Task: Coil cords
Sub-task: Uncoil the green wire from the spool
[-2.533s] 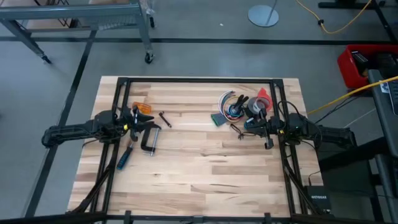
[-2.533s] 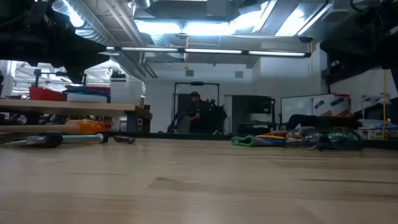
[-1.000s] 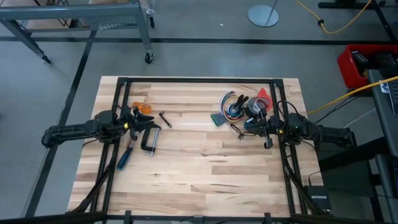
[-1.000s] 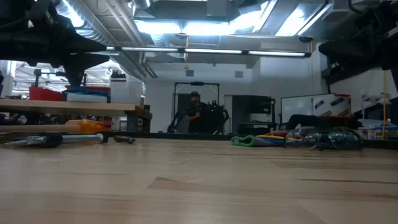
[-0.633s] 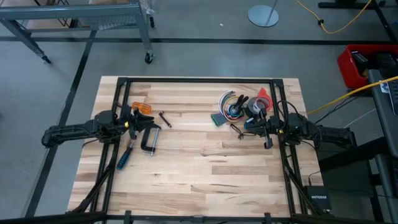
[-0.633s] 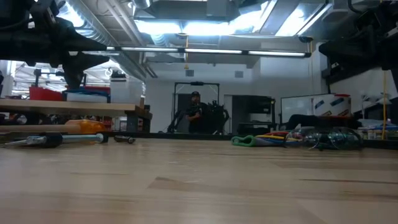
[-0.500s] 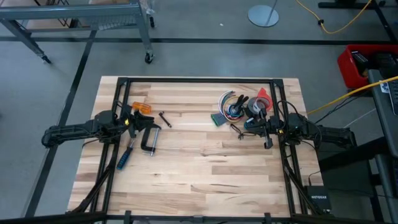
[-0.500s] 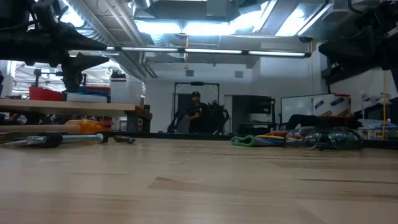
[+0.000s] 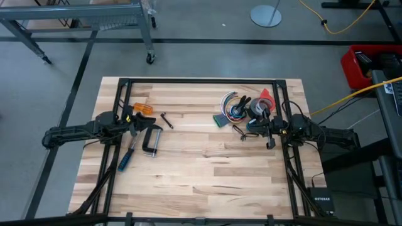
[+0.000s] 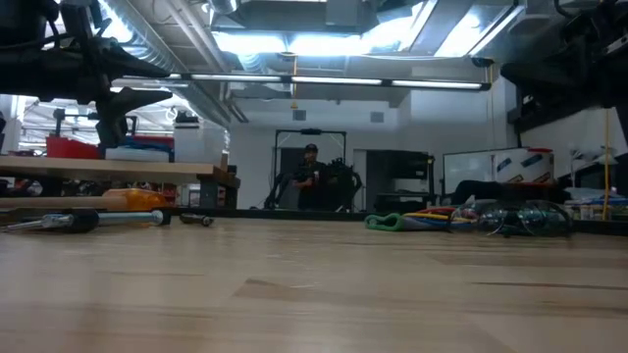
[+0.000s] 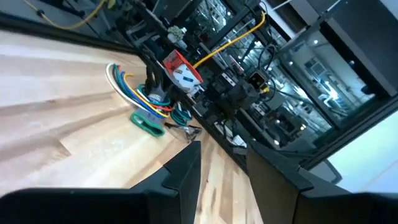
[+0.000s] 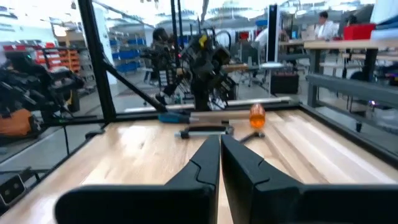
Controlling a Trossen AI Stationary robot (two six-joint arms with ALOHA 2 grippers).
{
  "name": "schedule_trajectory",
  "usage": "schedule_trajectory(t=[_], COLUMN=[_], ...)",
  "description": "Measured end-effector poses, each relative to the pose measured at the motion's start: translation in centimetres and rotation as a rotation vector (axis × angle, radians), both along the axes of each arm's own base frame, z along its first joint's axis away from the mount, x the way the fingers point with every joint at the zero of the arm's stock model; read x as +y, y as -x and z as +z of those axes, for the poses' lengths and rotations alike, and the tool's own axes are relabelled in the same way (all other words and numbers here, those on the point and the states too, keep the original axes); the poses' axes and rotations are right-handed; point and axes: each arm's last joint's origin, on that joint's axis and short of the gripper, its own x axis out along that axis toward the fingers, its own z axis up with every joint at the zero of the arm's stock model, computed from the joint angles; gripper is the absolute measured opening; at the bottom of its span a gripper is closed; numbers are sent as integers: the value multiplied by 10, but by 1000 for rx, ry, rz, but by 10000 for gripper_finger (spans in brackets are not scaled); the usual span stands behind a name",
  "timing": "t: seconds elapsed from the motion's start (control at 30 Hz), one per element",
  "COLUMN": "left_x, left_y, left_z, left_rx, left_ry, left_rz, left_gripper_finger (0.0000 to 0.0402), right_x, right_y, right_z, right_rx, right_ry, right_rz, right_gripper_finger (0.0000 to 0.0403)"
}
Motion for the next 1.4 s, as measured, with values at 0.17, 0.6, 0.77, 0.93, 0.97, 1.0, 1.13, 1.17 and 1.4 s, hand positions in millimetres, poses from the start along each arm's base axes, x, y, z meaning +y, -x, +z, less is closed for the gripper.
schedule_trajectory(t=[0.17,0.6,0.77,0.93,0.97,1.0,1.13,1.17,1.4], left_x=[0,1,2,2,2,2,2,2,2], left_y=[0,0,0,1,1,1,1,1,1], left_z=[1,1,1,1,1,1,1,1,1], left_rx=[11,36,56,77,83,89,102,103,102], left_ry=[-89,-178,-250,-329,-350,-372,-419,-420,-415], left_rz=[16,55,74,91,92,93,97,97,97], left_gripper_finger=[120,120,120,120,120,120,120,120,120], right_x=[0,-2,-3,-5,-5,-5,-5,-5,-7], right_y=[1,1,1,1,1,1,1,1,1], right_z=[5,5,6,5,5,5,5,5,5], right_rx=[-52,-53,-59,-63,-64,-66,-68,-68,-78], right_ry=[-7,-245,-269,-312,-339,-368,-412,-413,-437], right_rz=[10,-33,-70,-133,-129,-124,-117,-118,-182], right_gripper_finger=[19,40,107,174,184,191,201,200,183])
